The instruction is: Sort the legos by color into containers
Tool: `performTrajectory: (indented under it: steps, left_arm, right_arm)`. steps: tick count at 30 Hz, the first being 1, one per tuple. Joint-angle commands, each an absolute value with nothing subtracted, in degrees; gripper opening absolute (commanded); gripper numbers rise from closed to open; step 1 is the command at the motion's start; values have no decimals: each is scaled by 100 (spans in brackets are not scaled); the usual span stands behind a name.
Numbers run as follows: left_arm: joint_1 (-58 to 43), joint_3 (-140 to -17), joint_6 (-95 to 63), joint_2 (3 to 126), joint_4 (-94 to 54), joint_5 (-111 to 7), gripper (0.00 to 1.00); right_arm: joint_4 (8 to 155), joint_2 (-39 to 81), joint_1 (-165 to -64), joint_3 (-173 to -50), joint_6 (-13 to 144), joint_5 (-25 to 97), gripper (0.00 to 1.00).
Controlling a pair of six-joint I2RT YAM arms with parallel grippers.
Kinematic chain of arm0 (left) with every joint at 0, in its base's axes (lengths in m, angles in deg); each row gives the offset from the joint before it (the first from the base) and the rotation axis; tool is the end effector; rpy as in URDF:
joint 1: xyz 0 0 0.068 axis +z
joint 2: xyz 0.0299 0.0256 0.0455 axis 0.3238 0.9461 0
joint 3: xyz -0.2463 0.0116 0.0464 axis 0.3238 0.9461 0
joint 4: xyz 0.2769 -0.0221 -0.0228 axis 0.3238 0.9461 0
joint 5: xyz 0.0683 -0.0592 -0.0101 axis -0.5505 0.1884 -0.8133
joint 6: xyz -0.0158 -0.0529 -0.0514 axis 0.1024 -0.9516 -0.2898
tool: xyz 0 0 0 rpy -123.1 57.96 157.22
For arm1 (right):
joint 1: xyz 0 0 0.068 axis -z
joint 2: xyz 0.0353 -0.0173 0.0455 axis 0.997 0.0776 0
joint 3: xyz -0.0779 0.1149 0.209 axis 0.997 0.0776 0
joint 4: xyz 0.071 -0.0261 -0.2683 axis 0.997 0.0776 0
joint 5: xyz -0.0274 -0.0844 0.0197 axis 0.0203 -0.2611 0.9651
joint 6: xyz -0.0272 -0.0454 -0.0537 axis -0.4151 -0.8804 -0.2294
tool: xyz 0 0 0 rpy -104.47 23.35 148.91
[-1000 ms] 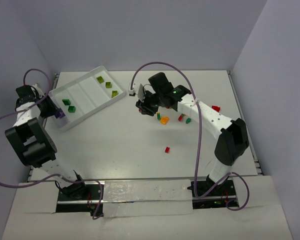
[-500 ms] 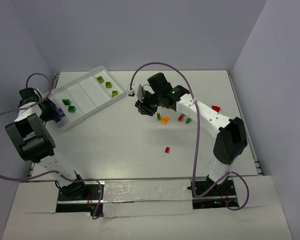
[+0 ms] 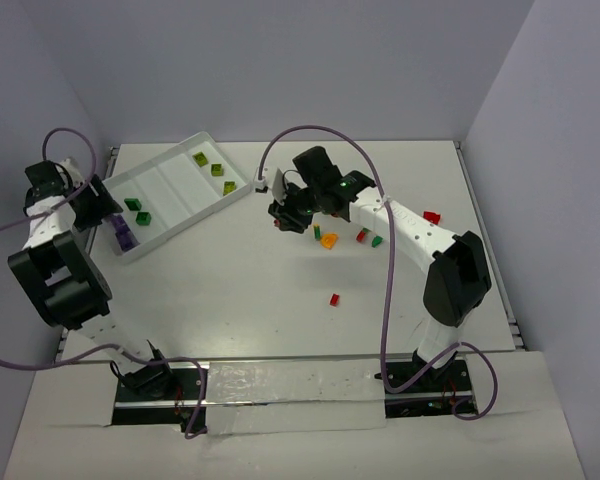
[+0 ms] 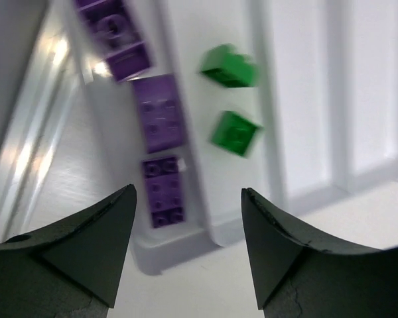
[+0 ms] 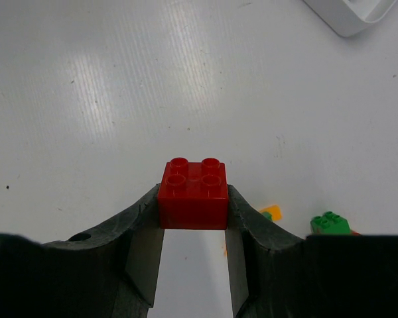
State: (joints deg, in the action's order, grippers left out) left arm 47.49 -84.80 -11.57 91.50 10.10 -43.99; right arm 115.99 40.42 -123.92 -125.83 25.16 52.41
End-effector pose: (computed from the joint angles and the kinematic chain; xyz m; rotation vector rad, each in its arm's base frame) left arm 0.3770 0.1853 0.1879 -0.6427 2.3583 -0.1875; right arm 0.3181 0.2843 0.2660 -1.5304 1.7785 0.5291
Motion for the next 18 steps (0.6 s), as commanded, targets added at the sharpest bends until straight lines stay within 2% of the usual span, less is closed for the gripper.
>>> performTrajectory:
  steps: [1,3,7,13,18]
  left_arm:
    - [4707,-8787,-1273,8273,1121,-2575,73]
    - [4473,-8559,-1540,7899,964,-1597,74]
    - [3509,-7779,-2407,7201,364,-934,74]
    - [2299,-6943,-3692,6792,-533,-808,78]
    - [1954,-6686,-4391,6723,-1158,-432,85]
  right_arm:
    - [11022,3706,-12387,-12661,2758,5581,7]
    - [10816,3657,-12387,-12621,2965,5963,6]
    - [10785,3876,-12429,-13042,3469,6310,6]
    - [10710,3863,-12597,-13274,3595,6377,7]
    - [10782,3823,-12753,-13360,3555,6379,8]
